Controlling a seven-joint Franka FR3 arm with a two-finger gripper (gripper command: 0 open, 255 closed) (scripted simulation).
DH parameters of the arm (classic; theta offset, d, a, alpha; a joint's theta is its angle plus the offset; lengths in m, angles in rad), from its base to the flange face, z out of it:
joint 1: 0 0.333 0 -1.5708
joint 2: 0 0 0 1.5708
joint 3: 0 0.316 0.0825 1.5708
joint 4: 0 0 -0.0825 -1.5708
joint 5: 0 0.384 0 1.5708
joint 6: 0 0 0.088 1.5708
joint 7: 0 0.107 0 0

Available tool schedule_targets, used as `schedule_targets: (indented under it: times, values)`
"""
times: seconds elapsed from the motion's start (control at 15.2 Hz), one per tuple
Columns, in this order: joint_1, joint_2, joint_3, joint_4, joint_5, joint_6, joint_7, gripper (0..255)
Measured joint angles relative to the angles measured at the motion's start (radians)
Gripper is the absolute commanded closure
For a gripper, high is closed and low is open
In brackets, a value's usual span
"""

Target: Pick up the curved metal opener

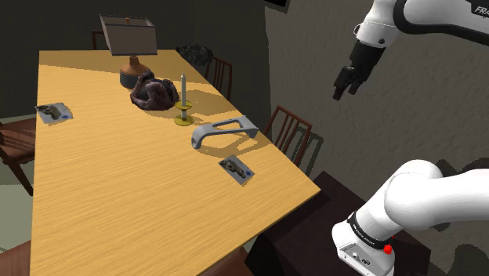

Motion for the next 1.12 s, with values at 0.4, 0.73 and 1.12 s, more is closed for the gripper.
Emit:
schedule_targets:
  times: [0.4, 0.73, 1.12]
  values:
    - [0.007, 0.095, -0.012, -0.032, 0.014, 0.128, 0.01, 0]
    - [0.018, 0.237, -0.028, -0.049, 0.035, 0.29, 0.015, 0]
    - [0.028, 0.426, -0.049, -0.024, 0.069, 0.459, 0.003, 0]
